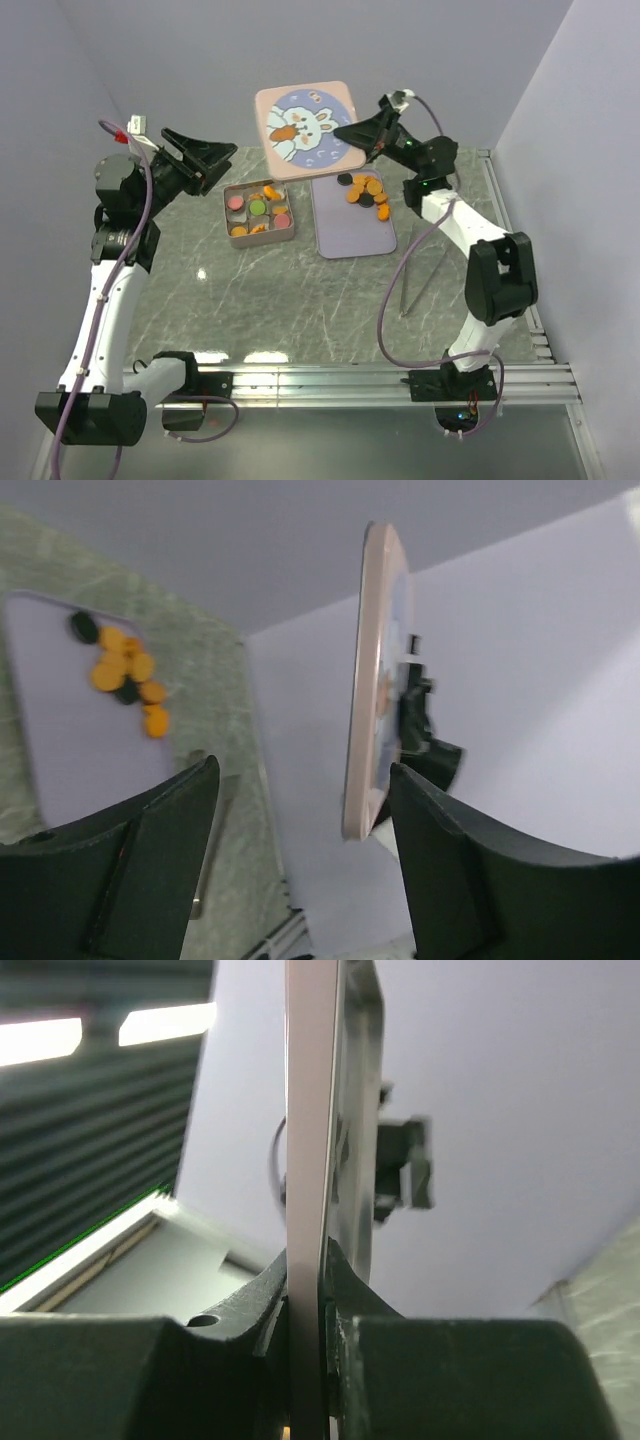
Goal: Pack the cookies
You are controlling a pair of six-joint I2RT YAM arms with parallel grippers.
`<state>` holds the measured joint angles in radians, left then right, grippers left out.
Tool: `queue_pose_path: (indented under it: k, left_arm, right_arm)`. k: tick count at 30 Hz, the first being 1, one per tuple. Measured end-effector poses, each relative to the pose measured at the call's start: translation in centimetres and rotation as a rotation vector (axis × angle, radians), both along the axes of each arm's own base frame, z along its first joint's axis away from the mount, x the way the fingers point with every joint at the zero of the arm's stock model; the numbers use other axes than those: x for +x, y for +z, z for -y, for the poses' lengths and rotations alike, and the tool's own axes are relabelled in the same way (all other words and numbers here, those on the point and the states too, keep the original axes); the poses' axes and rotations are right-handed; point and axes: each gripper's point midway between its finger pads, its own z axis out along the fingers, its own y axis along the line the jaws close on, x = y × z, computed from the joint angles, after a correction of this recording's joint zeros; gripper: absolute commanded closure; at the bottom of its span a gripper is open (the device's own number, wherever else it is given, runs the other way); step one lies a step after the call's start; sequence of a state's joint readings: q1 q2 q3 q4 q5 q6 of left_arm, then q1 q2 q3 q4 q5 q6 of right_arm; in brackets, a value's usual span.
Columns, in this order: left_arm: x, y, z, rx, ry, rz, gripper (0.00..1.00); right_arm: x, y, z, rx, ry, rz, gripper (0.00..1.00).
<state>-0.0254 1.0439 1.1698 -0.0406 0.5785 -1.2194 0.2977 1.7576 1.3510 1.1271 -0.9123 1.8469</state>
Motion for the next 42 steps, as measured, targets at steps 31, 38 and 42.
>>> queue_pose_path:
  k: [31,38,42]
  left_arm:
    - [12.0,-34.2,-11.2,0.9,0.251,-0.741,0.54]
    - [12.9,-35.7,-11.1,0.926,0.223,-0.741,0.61]
    - [13.4,-35.9,-10.3,0.936,0.195,-0.719,0.59]
  right_arm:
    - [-1.0,-10.1,7.8,-0.462,-0.322,-0.212,0.96]
    - [-2.2,-11.4,8.0,-0.494,-0.318,-0.217,0.97]
    - [-2.5,-12.2,8.1,-0.508,-0.314,-0.236,0.97]
